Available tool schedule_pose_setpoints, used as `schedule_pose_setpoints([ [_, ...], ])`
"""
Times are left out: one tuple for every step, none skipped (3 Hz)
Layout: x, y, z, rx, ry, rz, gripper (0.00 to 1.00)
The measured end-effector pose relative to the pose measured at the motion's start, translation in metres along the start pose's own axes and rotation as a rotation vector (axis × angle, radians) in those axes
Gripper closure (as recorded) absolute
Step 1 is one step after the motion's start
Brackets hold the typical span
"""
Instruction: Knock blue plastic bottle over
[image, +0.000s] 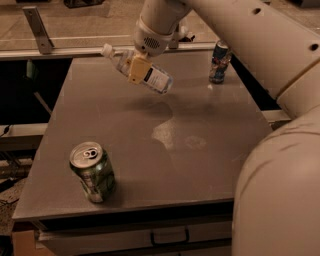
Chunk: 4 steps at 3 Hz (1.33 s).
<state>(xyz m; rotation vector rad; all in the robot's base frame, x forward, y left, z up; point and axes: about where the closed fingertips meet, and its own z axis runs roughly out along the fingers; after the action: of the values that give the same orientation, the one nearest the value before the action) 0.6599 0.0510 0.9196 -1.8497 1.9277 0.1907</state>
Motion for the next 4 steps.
schedule_pose_setpoints([
  [0.000, 0.006, 0.028, -0.059, 0.049, -0.033, 0.83],
  [-0.001, 0.012, 0.050, -0.109, 0.071, -0.052, 0.59],
  [-0.004, 0.018, 0.063, -0.139, 0.079, -0.068, 0.36],
  [-0.005, 0.022, 0.069, -0.152, 0.081, -0.075, 0.13],
])
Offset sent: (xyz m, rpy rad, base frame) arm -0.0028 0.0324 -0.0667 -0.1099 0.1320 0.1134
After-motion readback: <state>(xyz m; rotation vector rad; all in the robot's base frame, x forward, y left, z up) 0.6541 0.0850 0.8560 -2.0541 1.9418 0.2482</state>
